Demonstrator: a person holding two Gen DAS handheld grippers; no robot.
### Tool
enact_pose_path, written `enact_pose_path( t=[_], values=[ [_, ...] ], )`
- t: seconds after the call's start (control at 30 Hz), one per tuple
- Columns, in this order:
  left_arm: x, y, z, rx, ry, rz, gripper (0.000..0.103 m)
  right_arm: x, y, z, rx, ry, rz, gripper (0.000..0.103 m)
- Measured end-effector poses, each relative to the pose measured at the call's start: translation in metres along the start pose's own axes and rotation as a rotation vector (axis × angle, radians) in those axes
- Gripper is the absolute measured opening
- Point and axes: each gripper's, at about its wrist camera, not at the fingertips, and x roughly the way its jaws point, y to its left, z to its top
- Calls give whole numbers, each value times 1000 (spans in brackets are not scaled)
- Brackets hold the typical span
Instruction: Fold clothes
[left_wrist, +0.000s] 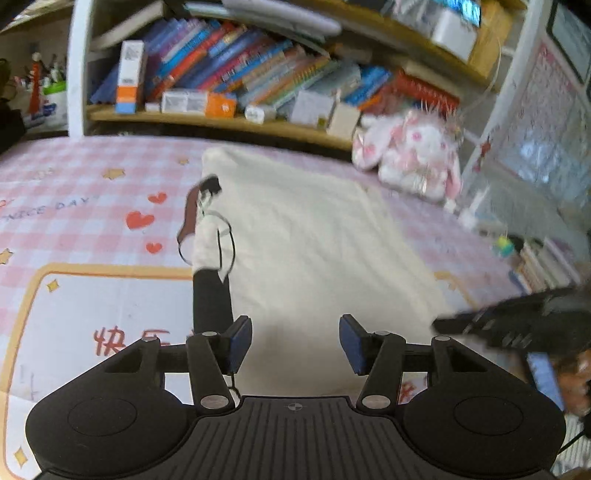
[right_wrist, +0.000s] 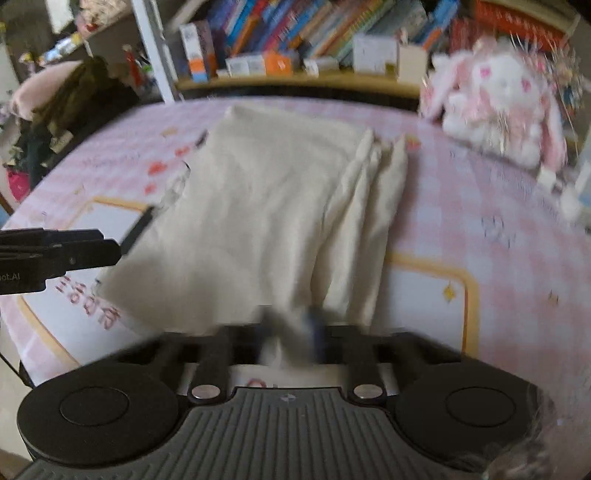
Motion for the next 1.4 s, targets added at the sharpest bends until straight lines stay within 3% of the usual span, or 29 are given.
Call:
enact_pose_path(
  t=[0.1, 0.2, 0.3, 0.4, 0.47, 0.5, 0.53, 0.7, 0.83, 1.0, 1.13, 1.23, 1.27, 1.33, 1.4],
  values=[
    [10, 7, -5, 4, 58, 1, 53, -21, -8, 1, 95, -77, 38, 6],
    [9, 17, -12, 8, 82, -23, 53, -27, -17, -3, 170, -86, 16, 6],
    [5, 24, -11, 31, 93, -39, 53, -5, -24, -15, 214, 20, -44, 7],
    [-8, 32, -1, 39, 42, -40, 53, -7, -22, -15, 239, 19, -64, 8],
    [-14, 36, 8, 32, 2, -63, 53, -12, -20, -11, 244, -6, -84, 23],
    [-16, 38, 11, 31, -10, -75, 53, -16, -18, -6, 236, -34, -104, 41],
    [-17, 39, 13, 30, -23, -87, 53, -20, -17, -2, 228, -61, -124, 44],
    [5, 34, 10, 71, 37, -113, 53, -12, -10, 32, 180, -136, -146, 42],
    [18, 36, 1, 69, 103, -113, 53, 14, -7, 45, 165, -126, -155, 37],
    [14, 49, -2, 43, 105, -115, 53, 34, -13, 34, 167, -69, -207, 27],
    [3, 67, -3, 2, 88, -53, 53, 20, -27, 24, 213, -64, -260, 27],
    [-8, 84, -4, -49, 66, -32, 54, 6, -39, 15, 278, -46, -280, 29],
    [-6, 86, -4, -55, 76, -26, 60, 1, -42, 11, 307, -47, -259, 30],
    [-2, 87, -4, -62, 102, -17, 66, -8, -45, 4, 362, -54, -196, 49],
    [3, 88, -3, -70, 127, -14, 67, -12, -46, -3, 414, -59, -132, 49]
  ],
)
